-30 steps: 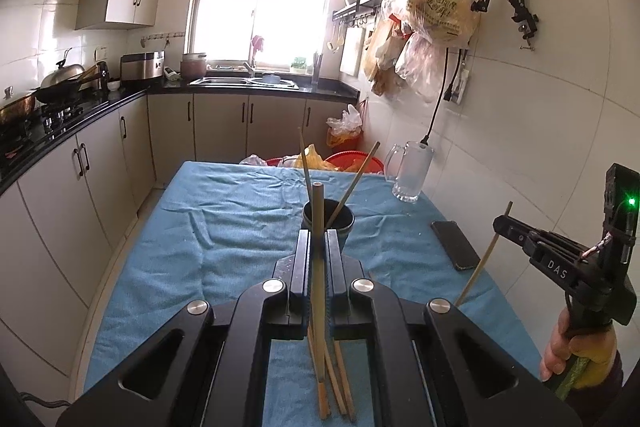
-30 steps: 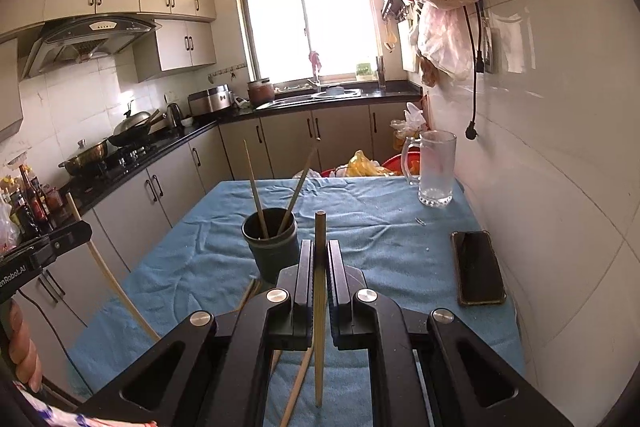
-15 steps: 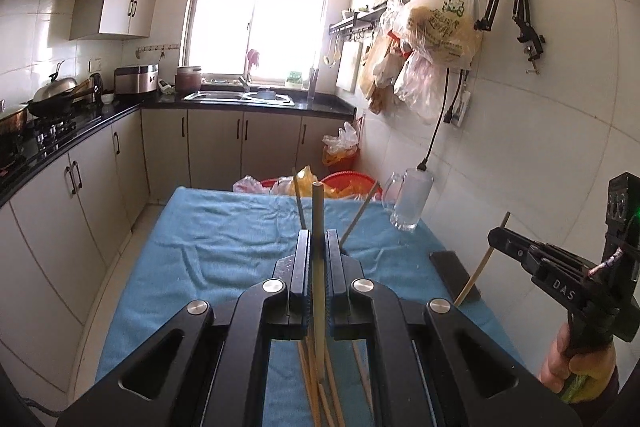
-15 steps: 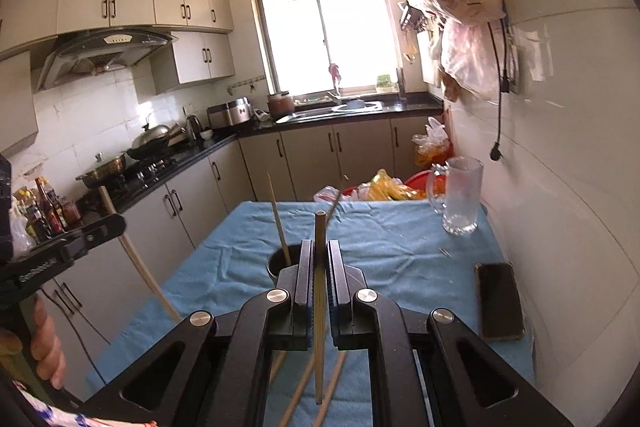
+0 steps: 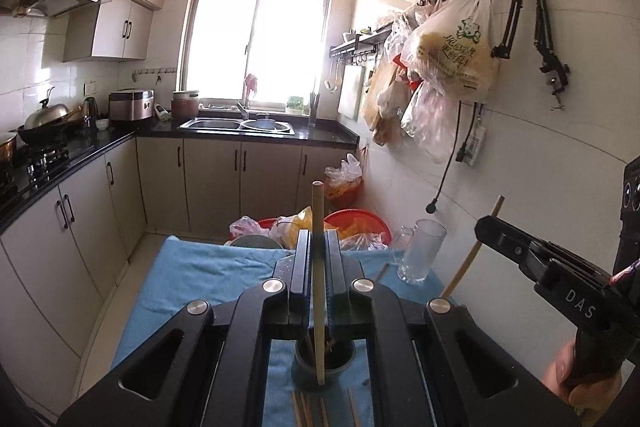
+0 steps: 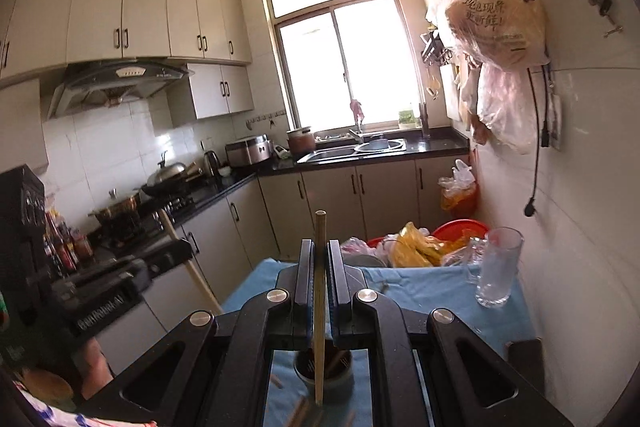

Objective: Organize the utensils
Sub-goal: 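Carry both chopsticks upright and lower them into the black holder, then open both tools to drop the chopsticks into the holder, then return the left tool to the chopsticks and close it on one, then close the right tool on a chopstick while the left tool lifts its chopstick, then carry both chopsticks upright and lower them into the black holder, then open both tools to drop the chopsticks into the holder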

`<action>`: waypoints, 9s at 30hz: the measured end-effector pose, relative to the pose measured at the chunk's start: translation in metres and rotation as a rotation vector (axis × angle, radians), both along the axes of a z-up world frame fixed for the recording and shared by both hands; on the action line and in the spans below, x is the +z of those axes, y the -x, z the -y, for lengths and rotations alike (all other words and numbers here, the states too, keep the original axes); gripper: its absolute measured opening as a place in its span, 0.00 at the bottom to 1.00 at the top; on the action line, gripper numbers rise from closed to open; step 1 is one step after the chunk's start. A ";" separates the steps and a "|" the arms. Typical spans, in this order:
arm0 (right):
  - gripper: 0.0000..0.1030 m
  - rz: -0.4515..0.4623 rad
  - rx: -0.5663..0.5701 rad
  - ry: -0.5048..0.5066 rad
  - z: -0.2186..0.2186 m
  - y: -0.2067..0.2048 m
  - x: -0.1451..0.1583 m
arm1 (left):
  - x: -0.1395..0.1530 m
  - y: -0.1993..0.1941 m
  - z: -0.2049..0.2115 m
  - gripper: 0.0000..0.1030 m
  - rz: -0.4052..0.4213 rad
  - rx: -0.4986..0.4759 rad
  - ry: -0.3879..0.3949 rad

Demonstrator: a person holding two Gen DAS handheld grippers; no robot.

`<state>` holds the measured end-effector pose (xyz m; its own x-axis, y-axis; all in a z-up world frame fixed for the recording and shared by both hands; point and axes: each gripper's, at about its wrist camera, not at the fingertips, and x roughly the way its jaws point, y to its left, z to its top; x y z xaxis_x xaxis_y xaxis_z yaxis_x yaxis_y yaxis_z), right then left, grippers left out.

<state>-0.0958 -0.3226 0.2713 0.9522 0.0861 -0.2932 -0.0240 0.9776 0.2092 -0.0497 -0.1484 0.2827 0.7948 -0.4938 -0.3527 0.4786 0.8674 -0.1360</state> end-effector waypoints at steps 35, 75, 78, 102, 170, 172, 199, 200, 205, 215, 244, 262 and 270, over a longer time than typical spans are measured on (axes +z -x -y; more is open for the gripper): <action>0.60 -0.187 -0.088 -0.051 0.031 -0.054 -0.075 | -0.065 -0.041 -0.043 0.48 -0.194 0.128 0.046; 0.72 -0.623 -0.095 -0.098 0.036 0.037 -0.254 | -0.267 0.007 -0.046 0.28 -0.610 0.024 -0.314; 0.72 -0.625 -0.084 -0.090 0.031 0.035 -0.254 | -0.259 0.006 -0.056 0.28 -0.593 0.012 -0.275; 0.72 -0.650 -0.067 -0.061 0.020 0.024 -0.261 | -0.272 -0.023 -0.058 0.09 -0.623 0.028 -0.276; 0.07 -0.216 -0.053 0.035 -0.001 0.102 -0.113 | -0.099 0.138 -0.086 0.05 -0.107 0.025 -0.093; 0.07 -0.207 -0.049 0.042 -0.005 0.107 -0.110 | -0.098 0.141 -0.088 0.05 -0.110 0.022 -0.081; 0.07 -0.119 -0.012 0.043 -0.007 0.094 -0.071 | -0.065 0.099 -0.080 0.05 -0.137 -0.023 -0.005; 0.07 -0.111 -0.011 0.046 -0.007 0.091 -0.067 | -0.063 0.094 -0.078 0.05 -0.138 -0.027 -0.005; 0.07 -0.070 0.003 0.045 -0.005 0.075 -0.044 | -0.047 0.071 -0.066 0.05 -0.130 -0.035 0.005; 0.07 0.024 0.001 0.029 0.000 0.007 0.009 | -0.005 0.001 -0.022 0.05 -0.085 -0.034 0.034; 0.34 -0.200 -0.048 -0.056 0.030 -0.119 -0.087 | -0.068 -0.079 0.037 0.06 -0.214 -0.062 -0.062; 0.71 -0.162 -0.115 0.038 0.022 -0.015 -0.073 | -0.063 -0.003 -0.068 0.51 -0.177 0.087 -0.001; 0.73 -0.336 -0.147 0.054 0.029 0.013 -0.129 | -0.112 0.017 -0.098 0.67 -0.225 0.211 -0.091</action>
